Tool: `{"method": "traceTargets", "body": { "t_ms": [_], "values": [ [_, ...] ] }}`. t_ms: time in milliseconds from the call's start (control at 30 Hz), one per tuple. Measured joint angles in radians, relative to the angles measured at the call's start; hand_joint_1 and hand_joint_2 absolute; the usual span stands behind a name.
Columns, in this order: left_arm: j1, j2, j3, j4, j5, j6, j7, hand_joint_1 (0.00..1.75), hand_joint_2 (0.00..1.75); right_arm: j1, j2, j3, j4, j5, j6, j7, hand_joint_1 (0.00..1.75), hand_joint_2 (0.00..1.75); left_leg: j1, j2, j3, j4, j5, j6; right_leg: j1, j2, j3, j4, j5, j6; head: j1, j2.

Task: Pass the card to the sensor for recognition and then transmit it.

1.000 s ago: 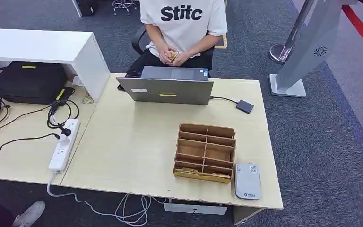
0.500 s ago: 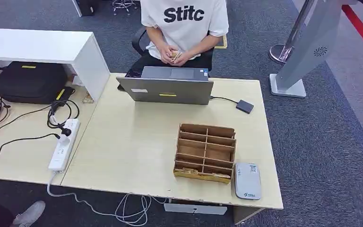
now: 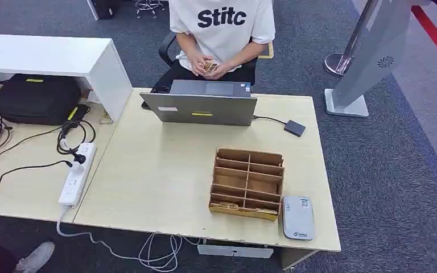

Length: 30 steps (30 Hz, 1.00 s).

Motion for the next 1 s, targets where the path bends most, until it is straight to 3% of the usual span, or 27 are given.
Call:
{"method": "traceTargets", "body": {
  "t_ms": [267, 300, 833, 867, 1000],
  "values": [
    [-0.001, 0.0, 0.0, 0.0, -0.001, 0.003, -0.005, 0.0, 1.75, -0.001, 0.003, -0.013, 0.0, 0.001, -0.002, 0.0, 0.0, 1.75, 0.0, 0.0, 0.0, 0.0, 0.0, 0.0, 0.0, 0.0, 0.0, 0.0, 0.0, 0.0, 0.0, 0.0],
    [-0.001, 0.0, -0.001, 0.0, -0.003, 0.008, -0.01, 0.0, 0.0, -0.002, 0.003, -0.015, 0.0, 0.002, -0.002, 0.0, 0.0, 1.75, 0.0, 0.0, 0.0, 0.0, 0.0, 0.0, 0.0, 0.0, 0.0, 0.0, 0.0, 0.0, 0.0, 0.0],
    [0.0, 0.0, -0.003, 0.0, -0.006, 0.012, -0.015, 0.0, 0.0, -0.004, 0.006, -0.027, 0.0, 0.01, -0.002, 0.0, 0.0, 1.75, 0.0, 0.0, 0.0, 0.0, 0.0, 0.0, 0.0, 0.0, 0.0, 0.0, 0.0, 0.0, 0.0, 0.0],
    [0.0, 0.0, -0.003, 0.0, -0.006, 0.011, -0.015, 0.0, 1.75, -0.004, 0.006, -0.028, 0.0, 0.01, -0.002, 0.0, 0.0, 1.75, 0.0, 0.0, 0.0, 0.0, 0.0, 0.0, 0.0, 0.0, 0.0, 0.0, 0.0, 0.0, 0.0, 0.0],
    [0.0, 0.0, -0.003, 0.0, -0.006, 0.018, -0.016, 0.0, 1.75, -0.004, 0.006, -0.034, 0.0, 0.012, -0.002, 0.0, 0.0, 1.75, 0.0, 0.0, 0.0, 0.0, 0.0, 0.0, 0.0, 0.0, 0.0, 0.0, 0.0, 0.0, 0.0, 0.0]
  ]
}}
